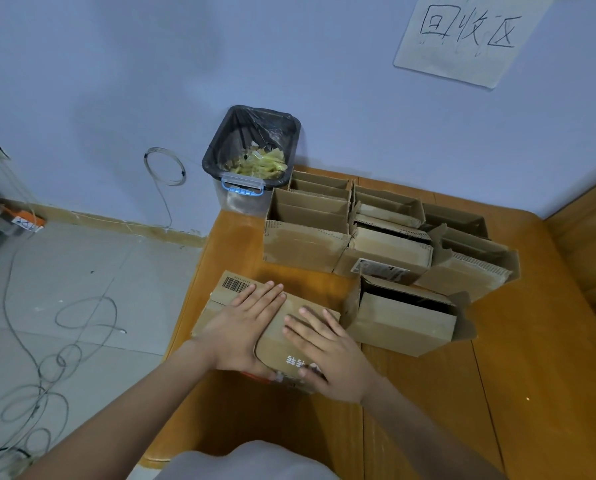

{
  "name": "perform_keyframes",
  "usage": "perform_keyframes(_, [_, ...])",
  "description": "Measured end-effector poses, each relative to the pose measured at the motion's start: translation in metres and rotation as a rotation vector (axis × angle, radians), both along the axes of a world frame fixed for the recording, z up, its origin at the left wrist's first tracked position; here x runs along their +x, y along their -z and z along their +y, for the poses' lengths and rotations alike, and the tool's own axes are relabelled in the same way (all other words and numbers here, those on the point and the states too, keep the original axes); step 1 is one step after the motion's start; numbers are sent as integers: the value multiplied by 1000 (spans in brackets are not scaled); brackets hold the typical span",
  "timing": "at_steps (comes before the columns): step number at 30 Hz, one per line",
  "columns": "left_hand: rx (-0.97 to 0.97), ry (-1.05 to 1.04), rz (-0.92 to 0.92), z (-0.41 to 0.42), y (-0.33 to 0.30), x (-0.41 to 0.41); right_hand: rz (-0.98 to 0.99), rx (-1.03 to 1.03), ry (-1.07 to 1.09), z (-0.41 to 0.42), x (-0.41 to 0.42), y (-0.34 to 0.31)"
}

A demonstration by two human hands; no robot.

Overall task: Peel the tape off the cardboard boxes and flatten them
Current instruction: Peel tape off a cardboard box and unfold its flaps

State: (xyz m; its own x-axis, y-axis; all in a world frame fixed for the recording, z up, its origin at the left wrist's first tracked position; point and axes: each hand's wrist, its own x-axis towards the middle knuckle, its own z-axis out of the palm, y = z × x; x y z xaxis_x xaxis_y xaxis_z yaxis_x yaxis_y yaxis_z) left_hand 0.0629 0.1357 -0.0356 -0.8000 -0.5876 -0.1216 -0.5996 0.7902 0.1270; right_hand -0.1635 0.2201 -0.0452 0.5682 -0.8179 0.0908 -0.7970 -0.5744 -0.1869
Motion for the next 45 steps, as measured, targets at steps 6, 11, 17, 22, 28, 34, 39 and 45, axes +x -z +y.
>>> perform_keyframes(6, [22,-3,27,0,-2,1,36,87,-15,7,-15,10])
perform_keyframes(11, [43,-6,26,-1,-4,1,18,80,30,11,-19,10])
perform_keyframes(17, [47,-12,38,0,-1,2,-36,34,69,22,-26,13])
perform_keyframes(22, [74,-10,39,1,-2,3,-72,15,111,36,-37,17])
perform_keyframes(28, [88,-13,38,-5,0,5,-61,20,157,45,-37,23])
perform_keyframes(34, [140,-22,71,-8,0,9,-54,44,167,48,-38,28])
perform_keyframes(39, [147,-2,67,-8,-1,8,-22,53,158,53,-44,30])
perform_keyframes(45, [105,7,-40,-3,-8,4,-50,56,193,60,-39,33])
